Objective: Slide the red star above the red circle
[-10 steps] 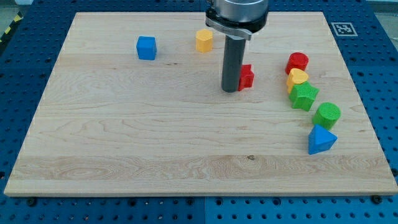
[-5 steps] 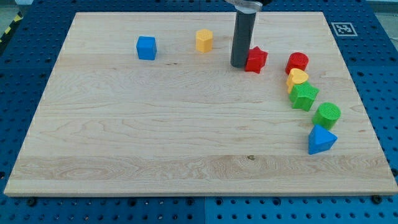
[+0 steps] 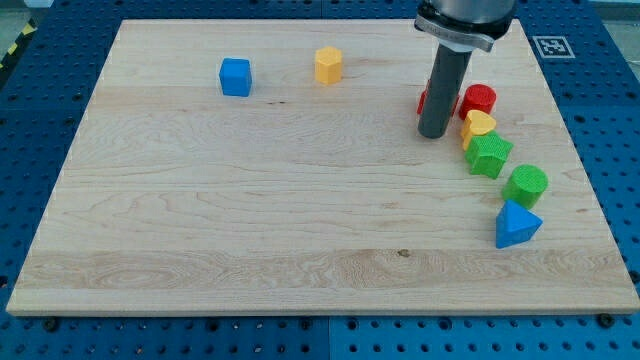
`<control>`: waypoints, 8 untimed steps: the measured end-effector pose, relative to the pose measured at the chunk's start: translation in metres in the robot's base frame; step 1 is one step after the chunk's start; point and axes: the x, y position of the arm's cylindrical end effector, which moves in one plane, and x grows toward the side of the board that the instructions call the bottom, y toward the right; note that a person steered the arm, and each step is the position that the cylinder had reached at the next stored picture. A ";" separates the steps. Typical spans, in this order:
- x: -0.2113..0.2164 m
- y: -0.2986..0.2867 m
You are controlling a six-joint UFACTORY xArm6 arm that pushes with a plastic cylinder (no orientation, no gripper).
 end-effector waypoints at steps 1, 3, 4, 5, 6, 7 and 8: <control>0.001 0.000; -0.035 0.003; -0.059 0.003; -0.063 0.003; -0.074 0.003; -0.084 0.010; -0.084 0.015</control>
